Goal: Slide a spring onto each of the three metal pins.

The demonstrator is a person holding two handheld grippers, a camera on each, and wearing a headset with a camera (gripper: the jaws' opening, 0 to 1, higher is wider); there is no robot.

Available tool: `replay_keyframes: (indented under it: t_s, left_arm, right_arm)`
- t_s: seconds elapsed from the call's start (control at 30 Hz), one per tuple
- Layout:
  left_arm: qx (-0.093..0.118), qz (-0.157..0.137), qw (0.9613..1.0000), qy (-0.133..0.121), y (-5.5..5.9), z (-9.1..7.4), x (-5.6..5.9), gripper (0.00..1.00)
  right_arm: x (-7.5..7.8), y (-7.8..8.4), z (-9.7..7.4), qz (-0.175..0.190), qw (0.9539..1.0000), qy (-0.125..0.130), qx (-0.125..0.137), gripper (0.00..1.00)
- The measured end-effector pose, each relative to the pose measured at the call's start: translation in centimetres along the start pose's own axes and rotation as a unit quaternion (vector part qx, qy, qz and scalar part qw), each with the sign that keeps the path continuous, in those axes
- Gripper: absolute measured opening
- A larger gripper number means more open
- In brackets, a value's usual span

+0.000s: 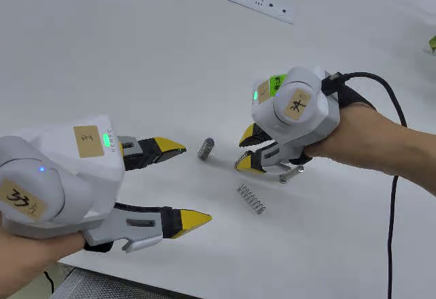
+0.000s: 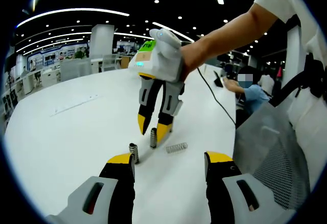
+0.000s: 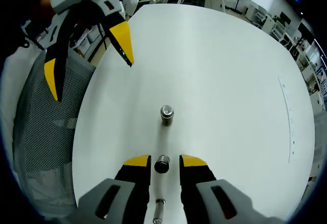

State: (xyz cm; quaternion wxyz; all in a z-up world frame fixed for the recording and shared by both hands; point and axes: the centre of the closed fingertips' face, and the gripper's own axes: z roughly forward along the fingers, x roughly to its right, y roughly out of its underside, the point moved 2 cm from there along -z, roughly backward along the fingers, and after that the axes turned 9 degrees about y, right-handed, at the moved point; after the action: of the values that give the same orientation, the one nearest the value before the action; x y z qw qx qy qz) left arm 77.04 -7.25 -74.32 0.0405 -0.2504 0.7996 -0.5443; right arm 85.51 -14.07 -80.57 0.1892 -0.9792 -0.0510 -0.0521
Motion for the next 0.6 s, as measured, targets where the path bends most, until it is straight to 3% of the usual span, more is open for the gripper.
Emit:
replay_keyframes:
  t_s: [0.13, 0.3, 0.6]
  left_arm:
    - [-0.006, 0.006, 1.0, 0.003, -0.2, 0.0, 0.1, 0.56]
    - [-0.018, 0.018, 0.9996, 0.009, -0.5, 0.1, 0.5, 0.55]
    - [-0.045, 0.043, 0.9978, 0.023, -0.6, 0.4, 1.0, 0.55]
  right_arm:
    - [0.2, 0.1, -1.0, 0.014, 0.9997, 0.01, 0.015, 0.27]
    - [0.5, -0.4, -3.4, 0.042, 0.9972, 0.035, 0.05, 0.32]
    - [0.3, 0.8, -7.4, 0.099, 0.9859, 0.079, 0.109, 0.45]
